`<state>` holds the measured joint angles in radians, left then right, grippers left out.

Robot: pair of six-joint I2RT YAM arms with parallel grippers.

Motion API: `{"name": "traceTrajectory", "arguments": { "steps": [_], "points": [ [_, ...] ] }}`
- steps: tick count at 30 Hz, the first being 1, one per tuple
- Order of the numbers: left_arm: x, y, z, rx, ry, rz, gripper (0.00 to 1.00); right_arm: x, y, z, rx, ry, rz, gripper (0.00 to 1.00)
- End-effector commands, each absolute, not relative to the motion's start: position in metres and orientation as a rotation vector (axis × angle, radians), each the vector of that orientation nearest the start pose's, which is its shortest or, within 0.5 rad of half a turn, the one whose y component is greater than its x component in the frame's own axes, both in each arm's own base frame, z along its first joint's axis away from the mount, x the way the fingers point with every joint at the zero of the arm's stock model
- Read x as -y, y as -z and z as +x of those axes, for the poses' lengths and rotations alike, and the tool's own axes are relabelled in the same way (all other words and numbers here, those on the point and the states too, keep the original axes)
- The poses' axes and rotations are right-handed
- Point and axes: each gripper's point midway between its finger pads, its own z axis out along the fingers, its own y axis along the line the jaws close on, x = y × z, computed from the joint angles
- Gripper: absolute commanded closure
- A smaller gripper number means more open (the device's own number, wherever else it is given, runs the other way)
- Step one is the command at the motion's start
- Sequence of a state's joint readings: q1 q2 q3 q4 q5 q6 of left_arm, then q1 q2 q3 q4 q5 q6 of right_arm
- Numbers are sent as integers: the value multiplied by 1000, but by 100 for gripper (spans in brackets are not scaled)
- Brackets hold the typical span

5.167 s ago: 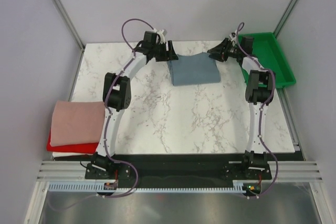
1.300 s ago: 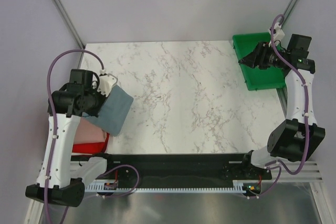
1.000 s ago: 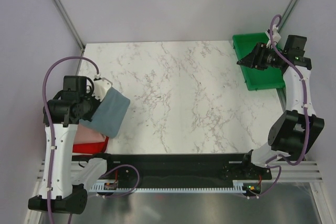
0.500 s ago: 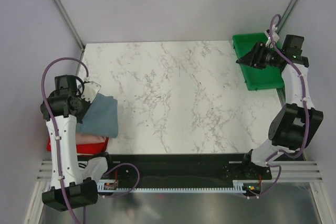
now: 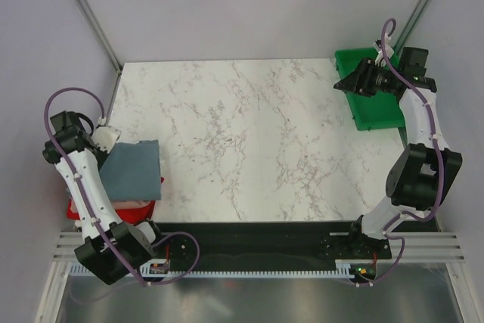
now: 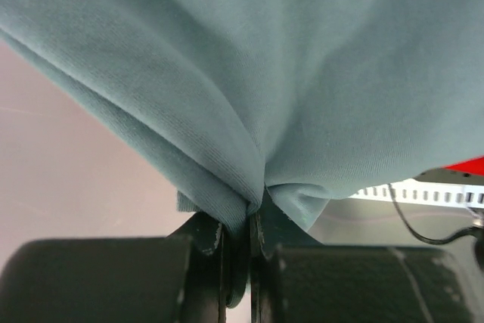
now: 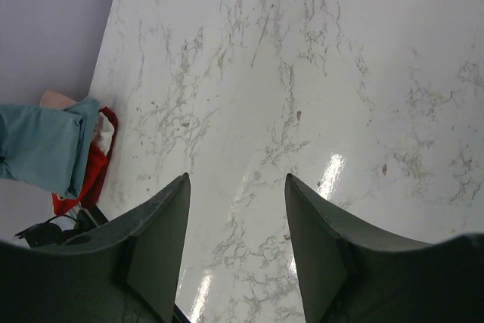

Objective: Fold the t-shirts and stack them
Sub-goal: Neatly place the folded tshirt to the corner

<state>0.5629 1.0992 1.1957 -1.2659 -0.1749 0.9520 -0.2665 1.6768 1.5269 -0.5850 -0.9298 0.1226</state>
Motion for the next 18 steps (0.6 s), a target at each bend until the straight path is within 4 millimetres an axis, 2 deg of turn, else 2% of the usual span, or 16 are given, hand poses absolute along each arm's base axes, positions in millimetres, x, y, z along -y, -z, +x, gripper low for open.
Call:
{"name": "traceTrajectory", "arguments": {
  "steps": [1,5,13,15,16,17,18],
  "points": [
    [-202,-218,156,-2808,-781,615,98,-34,-269,437,-2068,-947,-96,39],
    [-223,-210,163,-2830,-804,624,98,-37,-267,438,-2072,-947,-100,39],
    [-246,-194,185,-2865,-823,583,98,-39,-268,440,-2072,-942,-99,39],
    [-251,-193,184,-2884,-844,555,90,-39,-266,440,-2077,-941,-97,39],
    [-254,-195,187,-2872,-868,534,74,-39,-266,440,-2075,-942,-98,39],
    [-256,-201,190,-2845,-893,466,67,-40,-264,439,-2080,-944,-96,39],
    [-257,-218,196,-2778,-928,414,60,-41,-263,438,-2081,-945,-96,39]
  ]
}}
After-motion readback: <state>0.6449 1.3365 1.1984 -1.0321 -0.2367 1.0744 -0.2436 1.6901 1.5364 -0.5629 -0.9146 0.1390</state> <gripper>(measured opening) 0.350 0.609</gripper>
